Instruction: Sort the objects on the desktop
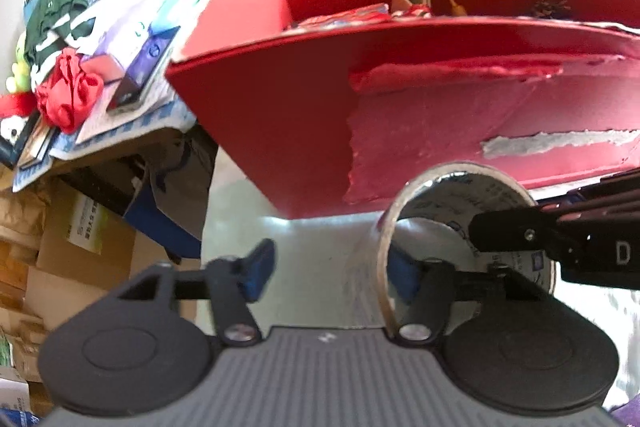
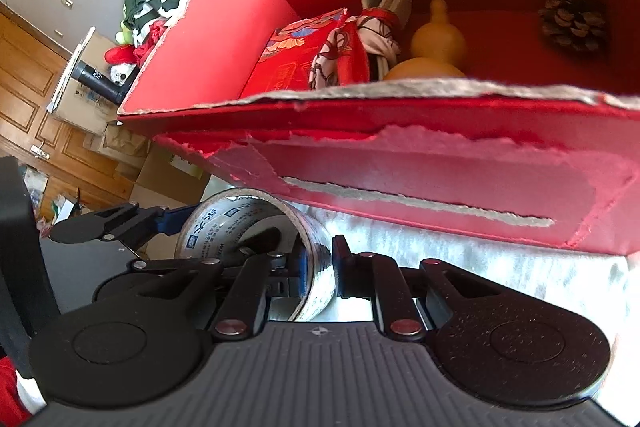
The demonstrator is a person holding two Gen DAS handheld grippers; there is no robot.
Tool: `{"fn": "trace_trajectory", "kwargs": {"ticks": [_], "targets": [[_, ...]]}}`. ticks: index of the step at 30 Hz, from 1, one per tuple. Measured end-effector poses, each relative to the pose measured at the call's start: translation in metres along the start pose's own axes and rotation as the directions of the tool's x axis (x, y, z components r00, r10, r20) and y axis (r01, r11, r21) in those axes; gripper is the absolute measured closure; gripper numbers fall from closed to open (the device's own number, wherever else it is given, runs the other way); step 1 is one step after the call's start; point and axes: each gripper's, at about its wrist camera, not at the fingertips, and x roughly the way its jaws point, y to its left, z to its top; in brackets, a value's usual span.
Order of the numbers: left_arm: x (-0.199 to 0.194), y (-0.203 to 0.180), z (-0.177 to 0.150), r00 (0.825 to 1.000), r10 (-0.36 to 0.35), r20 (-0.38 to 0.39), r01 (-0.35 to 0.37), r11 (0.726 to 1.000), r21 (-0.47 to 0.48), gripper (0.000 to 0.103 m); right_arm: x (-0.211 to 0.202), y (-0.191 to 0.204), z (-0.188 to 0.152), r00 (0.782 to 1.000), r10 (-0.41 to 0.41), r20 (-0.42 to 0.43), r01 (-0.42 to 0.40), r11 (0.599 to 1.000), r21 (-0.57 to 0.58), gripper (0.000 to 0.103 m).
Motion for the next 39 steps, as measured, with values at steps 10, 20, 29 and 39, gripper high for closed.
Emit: {"fn": "trace_trajectory", "kwargs": {"ticks": [10,20,29,39], "targets": [[-0.017,-0.027,-0.002,0.993,-0.112,0.023,0.109,0.991,0.076,0.087,-0.015,-0.019,-0.012,0.999,-0.011,0.035,0.009,0.997,0.071,0.090],[-0.046,-0.077,-0.002,0.987,-0.144,0.066,0.131,0.978,0.164,0.087,-0.055,-0.053,-0.025,0.995,-0.024,0.094,0.014,0.994,0.108,0.090],[-0.063,-0.136,0.002,0.982,-0.175,0.067,0.158,0.965,0.208,0.087,-0.102,-0.091,-0.041,0.992,-0.055,0.114,0.040,0.991,0.126,0.090],[-0.084,-0.201,0.009,0.971,-0.218,0.102,0.187,0.950,0.251,0.087,-0.145,-0.134,-0.064,0.981,-0.093,0.169,0.062,0.982,0.178,0.091]]}}
